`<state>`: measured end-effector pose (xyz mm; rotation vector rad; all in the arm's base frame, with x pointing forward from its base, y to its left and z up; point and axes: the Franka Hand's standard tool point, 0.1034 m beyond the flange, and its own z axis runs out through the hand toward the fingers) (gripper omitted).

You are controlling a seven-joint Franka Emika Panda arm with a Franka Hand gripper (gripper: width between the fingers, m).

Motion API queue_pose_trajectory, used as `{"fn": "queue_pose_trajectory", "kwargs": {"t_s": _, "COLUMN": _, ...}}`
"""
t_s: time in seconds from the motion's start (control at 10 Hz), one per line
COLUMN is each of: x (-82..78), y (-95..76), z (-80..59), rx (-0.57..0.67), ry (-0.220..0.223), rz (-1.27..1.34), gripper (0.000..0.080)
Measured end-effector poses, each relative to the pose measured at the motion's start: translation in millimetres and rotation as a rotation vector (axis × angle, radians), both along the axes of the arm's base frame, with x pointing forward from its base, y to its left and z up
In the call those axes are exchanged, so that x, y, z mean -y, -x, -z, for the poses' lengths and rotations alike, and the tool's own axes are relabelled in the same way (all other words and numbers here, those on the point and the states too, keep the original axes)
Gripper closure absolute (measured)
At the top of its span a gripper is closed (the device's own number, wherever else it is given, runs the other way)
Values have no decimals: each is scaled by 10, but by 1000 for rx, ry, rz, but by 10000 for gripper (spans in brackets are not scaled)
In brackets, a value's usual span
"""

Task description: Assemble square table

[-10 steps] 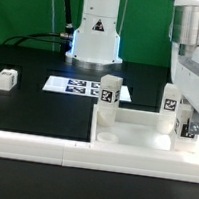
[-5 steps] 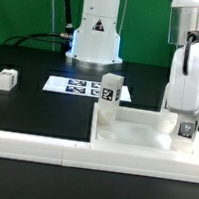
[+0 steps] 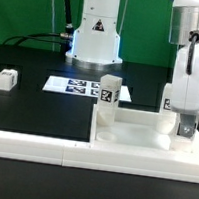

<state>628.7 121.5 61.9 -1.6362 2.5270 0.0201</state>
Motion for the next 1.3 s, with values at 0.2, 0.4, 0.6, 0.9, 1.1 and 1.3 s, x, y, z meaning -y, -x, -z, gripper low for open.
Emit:
{"fn": "queue_pose_trajectory", "kwargs": {"t_s": 0.2, "x": -42, "y": 67, "z": -87, "rx": 18, "ry": -1, "rz": -30, "gripper": 162}}
{"fn": "queue_pose_trajectory", "kwargs": {"t_s": 0.4, "x": 47, "y": 183, "z": -319, "rx": 57, "ry": -8, "rz": -84, "gripper": 153}}
{"fn": "queue_pose_trajectory", "kwargs": {"t_s": 0.6, "x": 164, "y": 237, "z": -545, "rx": 83, "ry": -25, "rz": -104, "gripper": 150}}
{"fn": "queue_pose_trajectory", "kwargs": {"t_s": 0.9, "x": 161, "y": 209, "z": -531, "rx": 83, "ry": -22, "rz": -105, "gripper": 150}}
{"fn": "queue_pose_trajectory", "kwargs": {"t_s": 1.1, "x": 160, "y": 212, "z": -525, "rx": 82, "ry": -22, "rz": -106, "gripper": 150}}
{"fn": "queue_pose_trajectory", "kwargs": {"t_s": 1.3, "x": 159, "y": 214, "z": -520, "rx": 81, "ry": -22, "rz": -106, "gripper": 150}}
